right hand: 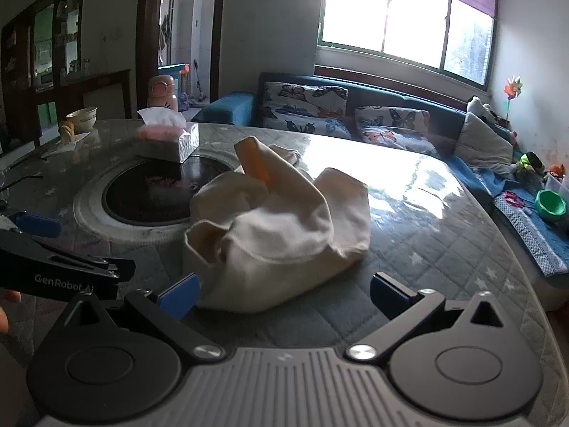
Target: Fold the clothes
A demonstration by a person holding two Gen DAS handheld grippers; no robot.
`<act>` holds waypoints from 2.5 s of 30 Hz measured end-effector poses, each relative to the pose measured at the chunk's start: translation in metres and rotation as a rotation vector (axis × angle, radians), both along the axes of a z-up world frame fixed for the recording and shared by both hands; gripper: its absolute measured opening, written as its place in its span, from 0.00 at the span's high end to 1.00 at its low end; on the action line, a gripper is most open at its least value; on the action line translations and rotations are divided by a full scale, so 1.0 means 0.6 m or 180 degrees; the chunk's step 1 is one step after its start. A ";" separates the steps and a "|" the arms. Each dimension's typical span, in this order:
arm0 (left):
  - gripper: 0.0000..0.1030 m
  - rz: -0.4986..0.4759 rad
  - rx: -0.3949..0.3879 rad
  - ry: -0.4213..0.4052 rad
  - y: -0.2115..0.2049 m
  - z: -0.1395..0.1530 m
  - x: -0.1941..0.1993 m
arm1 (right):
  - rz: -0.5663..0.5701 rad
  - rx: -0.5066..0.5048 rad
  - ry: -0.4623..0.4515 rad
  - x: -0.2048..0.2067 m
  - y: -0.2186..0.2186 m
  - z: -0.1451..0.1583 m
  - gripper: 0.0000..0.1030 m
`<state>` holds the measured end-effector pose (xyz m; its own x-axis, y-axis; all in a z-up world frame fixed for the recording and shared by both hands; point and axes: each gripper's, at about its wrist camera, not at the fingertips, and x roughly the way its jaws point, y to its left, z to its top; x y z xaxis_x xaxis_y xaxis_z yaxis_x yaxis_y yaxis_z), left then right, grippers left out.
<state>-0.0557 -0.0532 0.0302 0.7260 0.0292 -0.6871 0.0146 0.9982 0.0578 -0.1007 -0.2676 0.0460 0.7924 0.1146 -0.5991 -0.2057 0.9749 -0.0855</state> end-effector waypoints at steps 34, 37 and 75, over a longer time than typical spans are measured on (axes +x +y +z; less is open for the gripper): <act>0.30 -0.0400 -0.0222 0.0222 -0.012 -0.026 0.217 | 0.0077 0.0054 0.0318 0.286 -0.015 -0.020 0.30; 0.44 -0.0482 -0.0268 0.0282 -0.016 -0.032 0.227 | 0.0139 0.0062 0.0378 0.311 -0.008 -0.030 0.40; 0.73 -0.0489 -0.0515 0.0247 0.007 -0.020 0.219 | 0.0063 -0.0123 0.0124 0.272 -0.033 0.006 0.67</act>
<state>0.0754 -0.0488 0.0184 0.6582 -0.1927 -0.7278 0.1652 0.9801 -0.1100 0.0625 -0.2872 0.0499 0.7661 0.1062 -0.6339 -0.2288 0.9667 -0.1145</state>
